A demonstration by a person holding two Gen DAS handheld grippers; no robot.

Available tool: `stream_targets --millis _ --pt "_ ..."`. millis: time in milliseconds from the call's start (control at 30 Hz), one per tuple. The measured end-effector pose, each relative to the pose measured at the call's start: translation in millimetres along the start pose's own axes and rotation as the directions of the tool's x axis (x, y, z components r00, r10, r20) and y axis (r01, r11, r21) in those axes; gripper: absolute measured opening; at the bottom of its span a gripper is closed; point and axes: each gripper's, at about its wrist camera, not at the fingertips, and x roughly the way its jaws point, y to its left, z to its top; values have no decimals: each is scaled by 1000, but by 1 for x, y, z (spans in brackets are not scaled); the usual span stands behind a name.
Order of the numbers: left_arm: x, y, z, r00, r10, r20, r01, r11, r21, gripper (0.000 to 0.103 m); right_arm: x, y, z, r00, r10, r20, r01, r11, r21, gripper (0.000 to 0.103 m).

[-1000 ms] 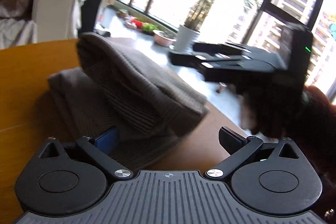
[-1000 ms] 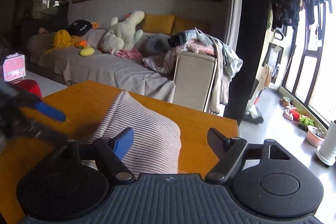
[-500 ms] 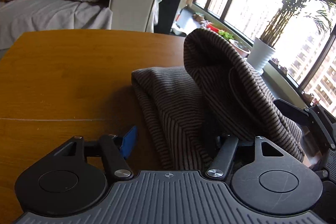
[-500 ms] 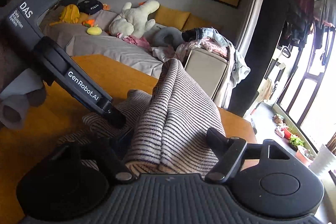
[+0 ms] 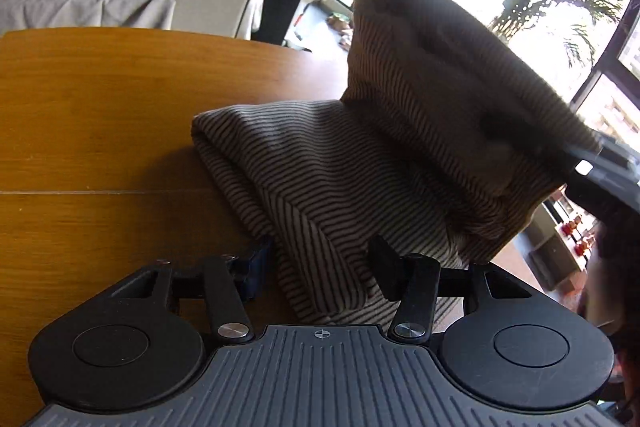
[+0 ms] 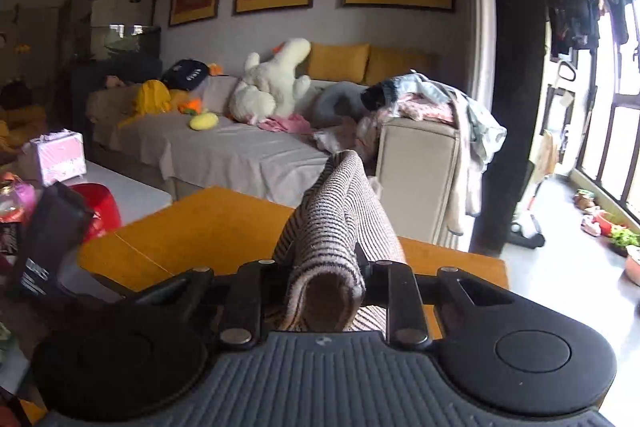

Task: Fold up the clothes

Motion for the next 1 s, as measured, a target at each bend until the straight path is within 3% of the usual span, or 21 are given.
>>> stream_targets --millis 133,267,500,733,867,933,967,1000 --pt "0 4 -5 999 -32 14 33 999 -12 56 30 27 -12 995 22 -92 -31 995 -92 24" --pt "-4 8 -10 998 -58 25 58 998 -11 56 44 29 -29 988 56 -145 -60 998 -26 24" --pt "-8 6 -16 998 -46 30 44 998 45 55 45 22 -36 984 72 -164 -67 997 33 26" --pt "-15 0 -16 999 10 32 -12 996 85 70 45 17 -42 985 80 -151 -69 995 78 27" --pt "-23 3 -16 1000 8 26 -10 997 72 79 39 2 -36 987 114 -117 -95 982 162 25" --pt "-26 6 -16 1000 -14 19 12 998 60 75 32 -10 -28 986 152 -74 -131 963 234 24" --pt "-26 8 -16 999 -35 12 34 998 56 62 28 -16 -24 984 170 -51 -150 951 270 24" --pt "-25 8 -15 998 -63 6 63 997 55 55 24 -20 -18 981 190 -31 -173 941 291 24"
